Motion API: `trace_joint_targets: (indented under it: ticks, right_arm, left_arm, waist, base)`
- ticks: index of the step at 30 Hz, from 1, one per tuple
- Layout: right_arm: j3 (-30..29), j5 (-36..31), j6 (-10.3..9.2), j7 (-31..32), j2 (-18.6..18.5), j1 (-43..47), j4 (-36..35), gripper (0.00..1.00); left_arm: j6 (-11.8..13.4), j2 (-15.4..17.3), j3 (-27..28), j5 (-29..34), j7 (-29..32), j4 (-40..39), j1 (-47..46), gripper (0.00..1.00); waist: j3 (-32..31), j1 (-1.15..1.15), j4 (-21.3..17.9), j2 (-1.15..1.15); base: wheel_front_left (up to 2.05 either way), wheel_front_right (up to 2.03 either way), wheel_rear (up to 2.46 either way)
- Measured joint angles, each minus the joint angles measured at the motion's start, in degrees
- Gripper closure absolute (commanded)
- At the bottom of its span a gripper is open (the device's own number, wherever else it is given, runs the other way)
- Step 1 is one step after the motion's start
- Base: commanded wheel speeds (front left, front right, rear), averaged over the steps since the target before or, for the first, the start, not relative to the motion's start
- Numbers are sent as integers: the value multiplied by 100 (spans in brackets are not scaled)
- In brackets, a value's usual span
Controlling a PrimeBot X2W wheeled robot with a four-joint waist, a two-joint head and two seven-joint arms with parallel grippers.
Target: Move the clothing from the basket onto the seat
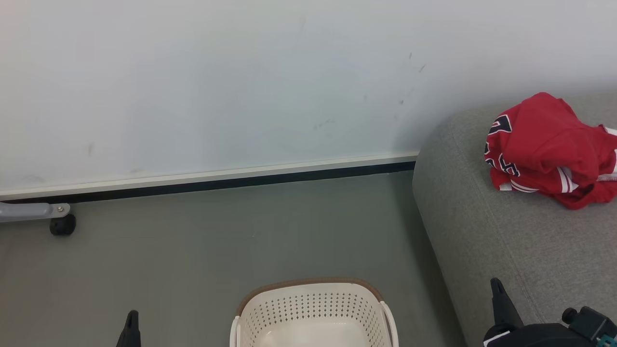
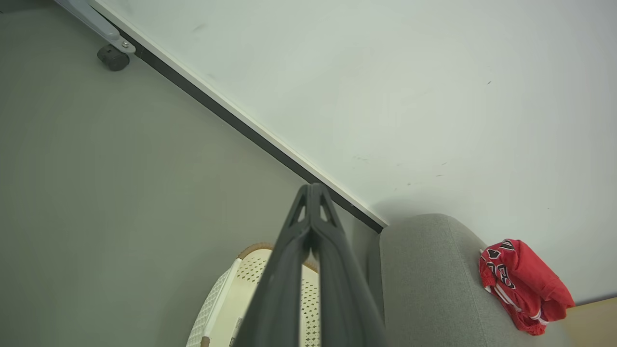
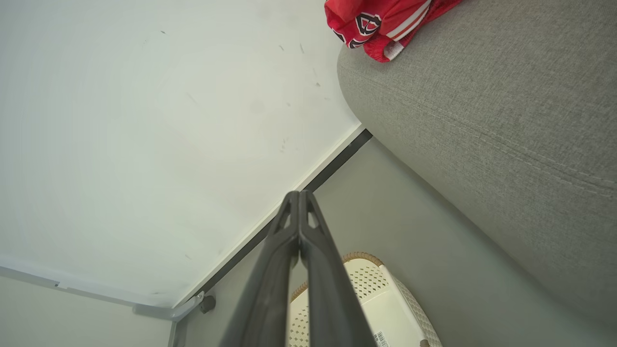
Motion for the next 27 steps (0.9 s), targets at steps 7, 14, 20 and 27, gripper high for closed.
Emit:
trace_joint_targets:
  ticks: [7,14,20,27]
  right_arm:
    - [-199,535,105,148,26,-70,45,100]
    - [-394,1076,198,274,52,-117,91,100]
    - [-563,1524,290,386,86,-140,157,100]
    - [-757,2081,393,532,119,-236,197,100]
  left_arm:
    - [-87,-46,68,-548,137,109,-171,100]
    - [-170,-130,159,-1004,279,218,-299,100]
    - [-269,-189,221,-1396,396,311,-453,100]
    - [-376,-232,301,-1922,552,401,-594,100]
  waist:
    - [13,0,31,0]
    - [26,0,63,0]
    - [38,0,89,0]
    - [51,0,120,0]
  base:
    - [0,0,0]
    - [0,0,0]
    - [0,0,0]
    - [0,0,0]
